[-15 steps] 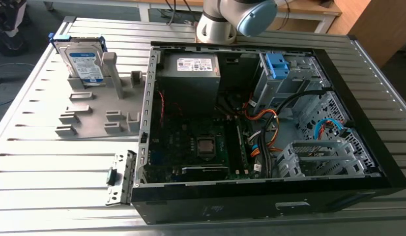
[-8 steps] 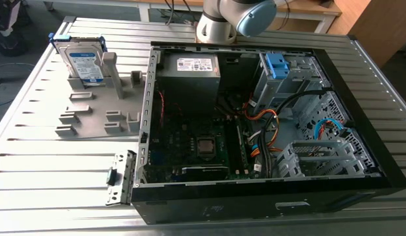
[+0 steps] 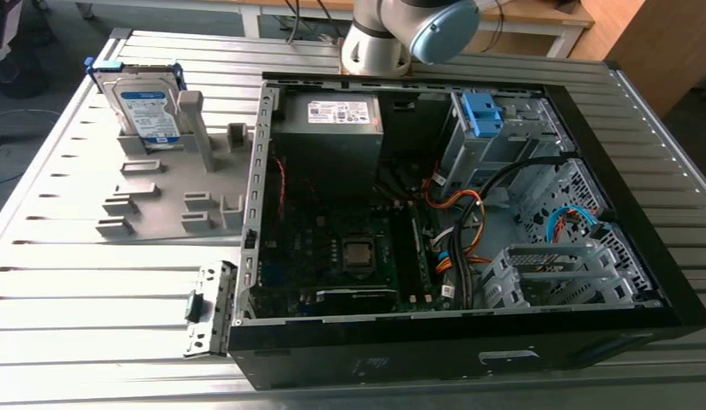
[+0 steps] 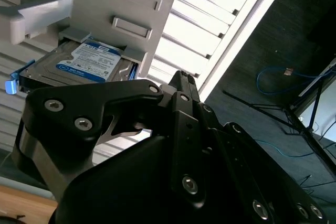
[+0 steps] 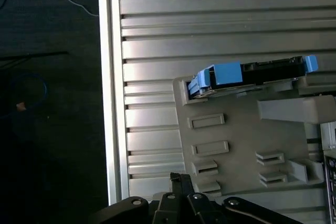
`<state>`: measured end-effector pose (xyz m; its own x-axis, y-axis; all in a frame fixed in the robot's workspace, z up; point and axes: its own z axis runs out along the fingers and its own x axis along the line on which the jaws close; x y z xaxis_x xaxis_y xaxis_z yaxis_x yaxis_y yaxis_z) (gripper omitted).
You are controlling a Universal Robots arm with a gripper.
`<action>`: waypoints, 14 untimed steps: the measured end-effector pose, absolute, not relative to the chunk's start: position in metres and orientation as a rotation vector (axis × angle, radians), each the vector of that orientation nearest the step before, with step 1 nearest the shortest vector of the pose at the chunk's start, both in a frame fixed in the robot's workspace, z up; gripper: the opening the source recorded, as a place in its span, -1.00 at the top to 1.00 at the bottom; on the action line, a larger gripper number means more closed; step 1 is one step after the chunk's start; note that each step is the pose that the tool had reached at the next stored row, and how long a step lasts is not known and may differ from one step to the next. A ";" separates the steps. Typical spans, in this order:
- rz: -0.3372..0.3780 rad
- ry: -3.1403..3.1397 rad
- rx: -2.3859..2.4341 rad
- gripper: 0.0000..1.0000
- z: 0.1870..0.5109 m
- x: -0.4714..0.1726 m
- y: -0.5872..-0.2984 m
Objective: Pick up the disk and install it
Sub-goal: 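Reach for the disk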
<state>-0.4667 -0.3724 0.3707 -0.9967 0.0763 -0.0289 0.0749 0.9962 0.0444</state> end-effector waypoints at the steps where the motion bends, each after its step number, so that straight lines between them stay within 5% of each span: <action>1: 0.067 3.108 0.118 0.79 0.371 -0.469 -0.372; 14: 0.065 3.108 0.118 0.79 0.369 -0.468 -0.365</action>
<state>-0.4680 -0.3646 0.3691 -0.9967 0.0762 -0.0289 0.0750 0.9963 0.0427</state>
